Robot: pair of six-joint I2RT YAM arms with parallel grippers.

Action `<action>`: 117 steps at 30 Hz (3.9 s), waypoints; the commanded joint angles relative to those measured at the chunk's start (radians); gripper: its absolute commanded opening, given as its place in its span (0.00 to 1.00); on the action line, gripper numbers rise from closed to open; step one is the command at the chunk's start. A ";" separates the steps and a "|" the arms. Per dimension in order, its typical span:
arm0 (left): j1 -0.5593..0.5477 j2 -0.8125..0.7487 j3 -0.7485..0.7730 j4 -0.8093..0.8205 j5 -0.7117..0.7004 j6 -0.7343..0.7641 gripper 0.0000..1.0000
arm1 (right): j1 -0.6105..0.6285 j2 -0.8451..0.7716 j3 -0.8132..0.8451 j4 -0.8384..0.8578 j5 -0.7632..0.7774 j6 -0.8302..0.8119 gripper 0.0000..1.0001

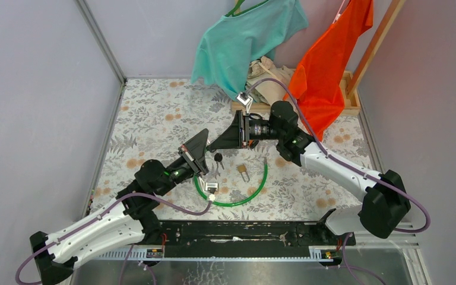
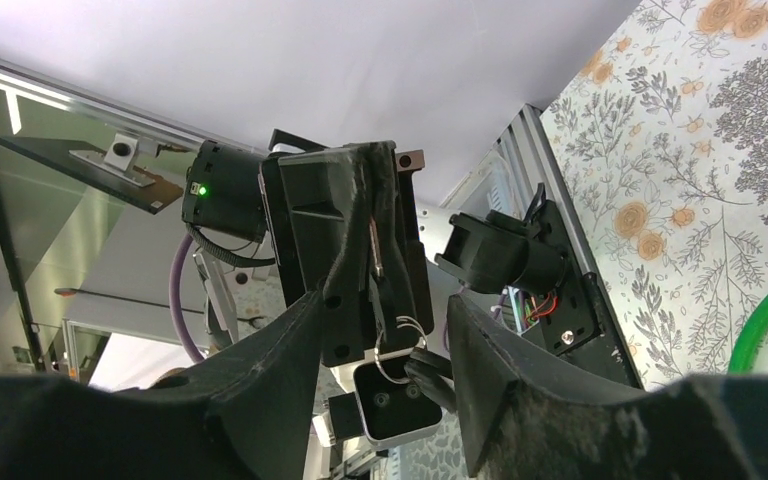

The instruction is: Unlock with the key

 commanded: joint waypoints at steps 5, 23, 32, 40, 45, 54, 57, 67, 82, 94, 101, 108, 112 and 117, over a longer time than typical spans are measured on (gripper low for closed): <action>-0.005 -0.010 -0.008 0.115 0.003 0.059 0.00 | 0.018 -0.019 -0.036 0.195 -0.008 0.077 0.43; -0.005 0.012 -0.014 0.157 -0.051 0.057 0.00 | 0.033 0.020 -0.070 0.372 0.017 0.188 0.23; -0.005 0.012 -0.023 0.207 -0.058 0.057 0.00 | 0.031 0.006 -0.069 0.325 0.050 0.179 0.00; -0.006 0.002 0.035 0.181 -0.089 -0.114 0.60 | -0.050 -0.084 -0.037 0.069 -0.023 0.012 0.00; -0.005 0.003 0.283 -0.259 -0.080 -0.603 1.00 | -0.054 -0.110 0.191 -0.553 0.062 -0.459 0.00; -0.006 0.219 0.740 -0.908 0.128 -1.180 1.00 | -0.020 -0.086 0.354 -0.940 0.093 -0.805 0.00; -0.006 0.260 0.814 -0.950 0.189 -1.304 1.00 | -0.001 -0.065 0.402 -1.003 0.104 -0.860 0.00; 0.087 0.462 0.996 -1.196 0.457 -1.568 1.00 | 0.026 -0.070 0.437 -1.085 0.193 -0.901 0.00; 0.642 1.296 1.424 -1.427 0.834 -1.463 1.00 | 0.022 -0.246 0.229 -1.350 0.752 -0.633 0.00; 0.509 1.597 1.392 -0.875 0.646 -1.848 0.86 | 0.022 -0.411 0.118 -1.345 0.875 -0.554 0.00; 0.408 1.611 1.263 -0.665 0.358 -1.932 0.71 | 0.023 -0.434 0.086 -1.293 0.961 -0.533 0.00; 0.399 1.611 1.176 -0.540 0.257 -2.004 0.61 | 0.023 -0.414 0.052 -1.262 0.973 -0.551 0.00; 0.394 1.612 1.144 -0.507 0.261 -2.023 0.59 | 0.023 -0.399 0.054 -1.260 0.944 -0.559 0.00; 0.395 1.604 1.139 -0.517 0.343 -2.019 0.62 | 0.023 -0.418 0.042 -1.241 0.926 -0.552 0.00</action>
